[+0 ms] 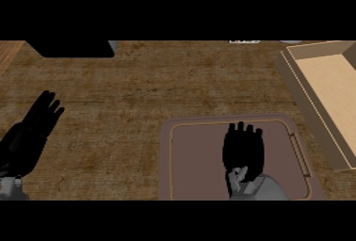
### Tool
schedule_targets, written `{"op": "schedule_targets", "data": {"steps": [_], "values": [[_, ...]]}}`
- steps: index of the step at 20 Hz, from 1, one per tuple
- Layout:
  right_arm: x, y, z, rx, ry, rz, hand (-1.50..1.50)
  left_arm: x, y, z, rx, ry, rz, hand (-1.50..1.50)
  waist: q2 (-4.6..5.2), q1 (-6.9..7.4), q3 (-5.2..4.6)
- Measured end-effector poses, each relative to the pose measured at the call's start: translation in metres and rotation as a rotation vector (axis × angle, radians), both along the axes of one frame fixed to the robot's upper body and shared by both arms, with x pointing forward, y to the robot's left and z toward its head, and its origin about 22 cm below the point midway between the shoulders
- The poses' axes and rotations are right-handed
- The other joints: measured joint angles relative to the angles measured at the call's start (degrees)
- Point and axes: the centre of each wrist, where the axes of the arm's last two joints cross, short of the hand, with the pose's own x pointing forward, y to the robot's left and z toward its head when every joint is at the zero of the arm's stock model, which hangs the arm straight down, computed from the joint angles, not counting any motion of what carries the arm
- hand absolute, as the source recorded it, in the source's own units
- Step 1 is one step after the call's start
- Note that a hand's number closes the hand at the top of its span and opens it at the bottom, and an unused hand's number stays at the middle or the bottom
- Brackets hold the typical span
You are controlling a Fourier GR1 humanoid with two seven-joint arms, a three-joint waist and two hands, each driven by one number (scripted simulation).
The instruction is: Pick the squash from the tray and place it in the cardboard box
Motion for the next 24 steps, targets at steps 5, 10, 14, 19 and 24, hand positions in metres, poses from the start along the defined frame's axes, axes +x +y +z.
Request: {"op": "schedule_targets", "data": {"steps": [5, 10, 14, 19, 24], "values": [[-0.003, -0.001, -0.005, -0.014, 0.008, -0.010, -1.50, 0.002, -0.003, 0.002, -0.004, 0.006, 0.003, 0.00, 0.00, 0.06, 0.01], [-0.007, 0.000, -0.009, -0.036, 0.005, -0.009, 1.50, 0.004, -0.002, -0.001, 0.001, 0.007, 0.004, 0.00, 0.02, 0.04, 0.02], [-0.005, -0.001, -0.006, -0.050, -0.002, 0.032, 1.50, 0.008, -0.005, 0.001, -0.005, 0.003, 0.000, 0.00, 0.03, 0.01, 0.02], [-0.002, 0.003, -0.008, -0.057, -0.011, 0.057, 1.50, 0.006, -0.006, 0.000, -0.005, -0.002, -0.002, 0.00, 0.05, 0.07, 0.03], [0.010, -0.004, -0.002, -0.026, -0.044, 0.033, 1.50, 0.004, 0.000, 0.000, 0.000, -0.006, -0.009, 0.00, 0.12, 0.19, 0.04]]}}
